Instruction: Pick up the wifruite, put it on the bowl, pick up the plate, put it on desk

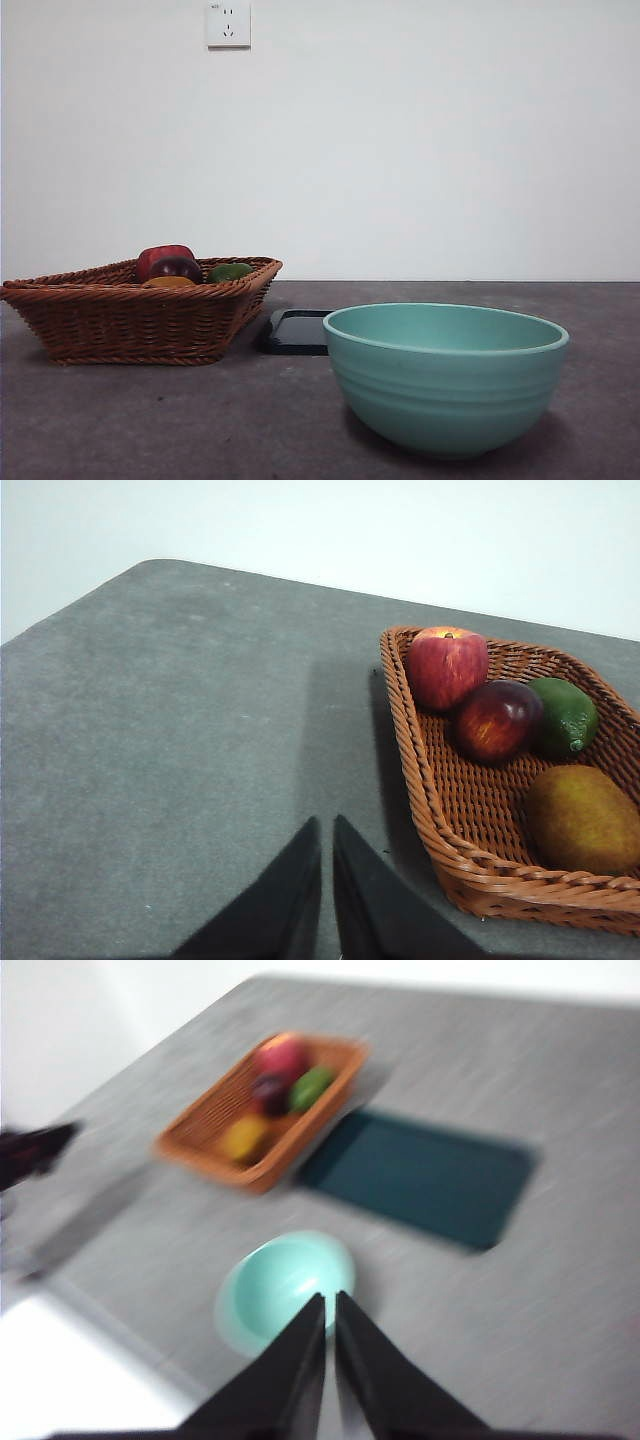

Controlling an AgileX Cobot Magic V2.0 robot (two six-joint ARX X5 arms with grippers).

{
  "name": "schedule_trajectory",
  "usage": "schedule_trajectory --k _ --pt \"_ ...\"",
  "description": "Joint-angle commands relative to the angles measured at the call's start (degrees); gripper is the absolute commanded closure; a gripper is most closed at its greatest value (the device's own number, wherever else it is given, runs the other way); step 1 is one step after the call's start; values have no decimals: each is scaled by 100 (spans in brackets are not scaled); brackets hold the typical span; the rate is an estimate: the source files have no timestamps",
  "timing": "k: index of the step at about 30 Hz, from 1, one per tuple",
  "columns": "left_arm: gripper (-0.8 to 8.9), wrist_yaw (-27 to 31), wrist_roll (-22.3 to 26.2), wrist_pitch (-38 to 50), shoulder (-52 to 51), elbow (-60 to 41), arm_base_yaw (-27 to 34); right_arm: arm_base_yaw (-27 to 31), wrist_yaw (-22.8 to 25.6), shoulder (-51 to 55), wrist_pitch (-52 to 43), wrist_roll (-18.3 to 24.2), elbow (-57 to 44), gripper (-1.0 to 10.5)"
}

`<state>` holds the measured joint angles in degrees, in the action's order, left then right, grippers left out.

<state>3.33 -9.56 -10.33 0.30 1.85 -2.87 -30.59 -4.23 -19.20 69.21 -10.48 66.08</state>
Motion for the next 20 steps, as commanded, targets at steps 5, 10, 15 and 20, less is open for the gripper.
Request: schedule_trajectory --k 5,10,15,20 --pt "795 35 48 -37 -11 -120 2 1484 229 407 -3182 1676 -2041 940" --pt "795 33 48 -37 -11 -120 2 2315 236 662 -5580 1652 -3834 940" --pt "795 35 48 -37 -11 -120 2 2651 323 1097 -6363 1650 -5167 940" --pt "795 35 48 -37 -11 -120 2 2804 323 1432 -6360 1547 -5855 940"
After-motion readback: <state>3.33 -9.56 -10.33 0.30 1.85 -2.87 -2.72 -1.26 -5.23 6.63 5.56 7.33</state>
